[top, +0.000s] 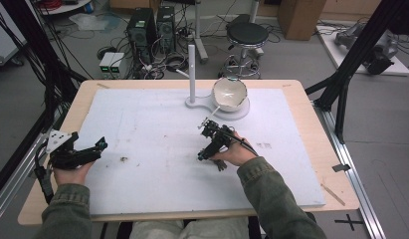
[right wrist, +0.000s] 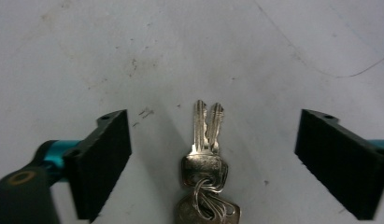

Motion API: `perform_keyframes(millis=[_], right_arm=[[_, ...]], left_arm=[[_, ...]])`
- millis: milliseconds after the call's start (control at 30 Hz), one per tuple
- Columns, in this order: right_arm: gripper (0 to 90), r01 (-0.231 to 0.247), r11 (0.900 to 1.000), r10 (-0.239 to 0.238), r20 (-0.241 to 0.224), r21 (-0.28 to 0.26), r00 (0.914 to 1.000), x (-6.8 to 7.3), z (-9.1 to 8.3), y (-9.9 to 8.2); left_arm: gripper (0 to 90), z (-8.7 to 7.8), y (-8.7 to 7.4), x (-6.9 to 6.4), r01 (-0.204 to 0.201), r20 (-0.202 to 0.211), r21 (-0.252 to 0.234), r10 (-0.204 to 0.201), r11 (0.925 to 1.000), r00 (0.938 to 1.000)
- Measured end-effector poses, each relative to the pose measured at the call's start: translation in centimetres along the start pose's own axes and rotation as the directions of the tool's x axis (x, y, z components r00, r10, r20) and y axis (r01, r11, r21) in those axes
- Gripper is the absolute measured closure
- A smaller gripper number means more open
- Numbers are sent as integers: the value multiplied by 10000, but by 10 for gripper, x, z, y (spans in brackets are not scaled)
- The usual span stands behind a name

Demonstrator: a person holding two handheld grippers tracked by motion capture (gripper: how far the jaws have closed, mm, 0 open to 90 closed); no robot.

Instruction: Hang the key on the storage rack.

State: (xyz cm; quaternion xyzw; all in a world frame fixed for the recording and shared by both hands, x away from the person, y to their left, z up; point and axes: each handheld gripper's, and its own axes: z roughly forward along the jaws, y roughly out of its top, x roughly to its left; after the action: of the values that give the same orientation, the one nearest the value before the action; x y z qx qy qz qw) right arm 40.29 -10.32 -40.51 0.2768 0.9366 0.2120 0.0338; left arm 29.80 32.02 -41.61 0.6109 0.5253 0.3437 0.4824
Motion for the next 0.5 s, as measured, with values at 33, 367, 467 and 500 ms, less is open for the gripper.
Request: perform_keyframes(millis=[33, 367, 467, 500], right_arm=[[156, -52, 10000, 52, -71, 86, 10000, 0, 1, 0], [437, -220, 9978, 220, -3, 625, 9998, -1, 4, 4], [481, -217, 9963, 207, 125, 826, 9997, 0, 4, 7], [493, -197, 9959, 190, 94, 880, 9998, 1, 4, 8]], left_arm=[[17, 0, 0, 0, -7, -13, -12, 7, 10000, 10000], [17, 0, 0, 2, 38, -21, -24, -38, 10000, 10000], [17, 0, 0, 1, 33, -30, -34, -33, 10000, 10000], [17, 0, 0, 2, 51, -39, -46, -51, 10000, 10000]])
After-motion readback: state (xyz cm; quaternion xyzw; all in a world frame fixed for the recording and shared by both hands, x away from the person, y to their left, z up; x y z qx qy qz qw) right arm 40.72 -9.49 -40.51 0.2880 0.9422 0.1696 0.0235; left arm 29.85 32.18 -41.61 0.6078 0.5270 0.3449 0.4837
